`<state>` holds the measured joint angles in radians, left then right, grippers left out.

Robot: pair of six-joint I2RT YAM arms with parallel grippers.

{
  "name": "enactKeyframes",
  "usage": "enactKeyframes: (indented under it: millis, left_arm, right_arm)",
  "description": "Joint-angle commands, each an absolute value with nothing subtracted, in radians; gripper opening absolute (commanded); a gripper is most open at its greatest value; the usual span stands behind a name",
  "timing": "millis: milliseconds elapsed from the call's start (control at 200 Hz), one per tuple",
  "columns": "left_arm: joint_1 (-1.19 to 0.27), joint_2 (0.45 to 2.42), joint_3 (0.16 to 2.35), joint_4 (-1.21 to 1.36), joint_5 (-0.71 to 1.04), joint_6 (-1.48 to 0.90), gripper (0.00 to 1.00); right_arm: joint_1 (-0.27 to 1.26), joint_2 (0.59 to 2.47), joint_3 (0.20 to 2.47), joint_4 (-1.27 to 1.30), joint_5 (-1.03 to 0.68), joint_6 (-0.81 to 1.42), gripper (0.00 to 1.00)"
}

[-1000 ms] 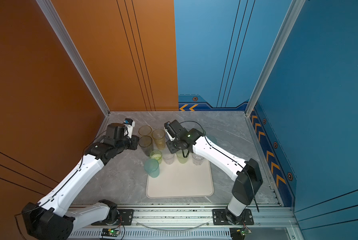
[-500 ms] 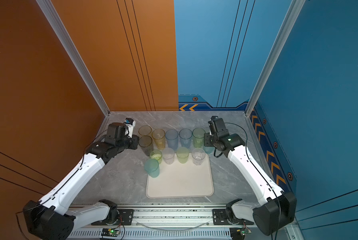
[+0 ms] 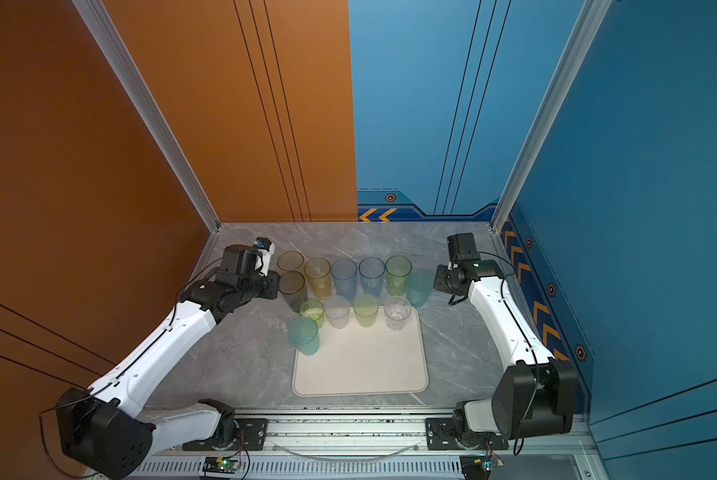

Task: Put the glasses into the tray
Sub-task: 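Move the right gripper back to the second teal dotted cup beyond the tray, then lower the right gripper onto the second teal cup and close on its rim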

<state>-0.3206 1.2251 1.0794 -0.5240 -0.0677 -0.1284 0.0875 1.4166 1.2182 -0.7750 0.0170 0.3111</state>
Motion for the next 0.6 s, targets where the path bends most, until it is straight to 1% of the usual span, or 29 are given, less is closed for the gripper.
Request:
enactKeyframes:
  millis: [0, 185, 596]
  left_arm:
    - [-0.310, 1.229, 1.091, -0.540, -0.069, -0.121, 0.25]
    - [-0.305, 1.229, 1.089, -0.540, -0.070, -0.121, 0.25]
    - [-0.304, 1.230, 1.088, -0.538, -0.066, -0.122, 0.25]
  right_arm:
    - [0.077, 1.464, 1.265, -0.786, -0.028, 0.286, 0.16]
    - [0.073, 1.531, 1.295, -0.784, -0.060, 0.275, 0.15]
    - [0.070, 1.580, 1.316, -0.766, -0.112, 0.268, 0.15]
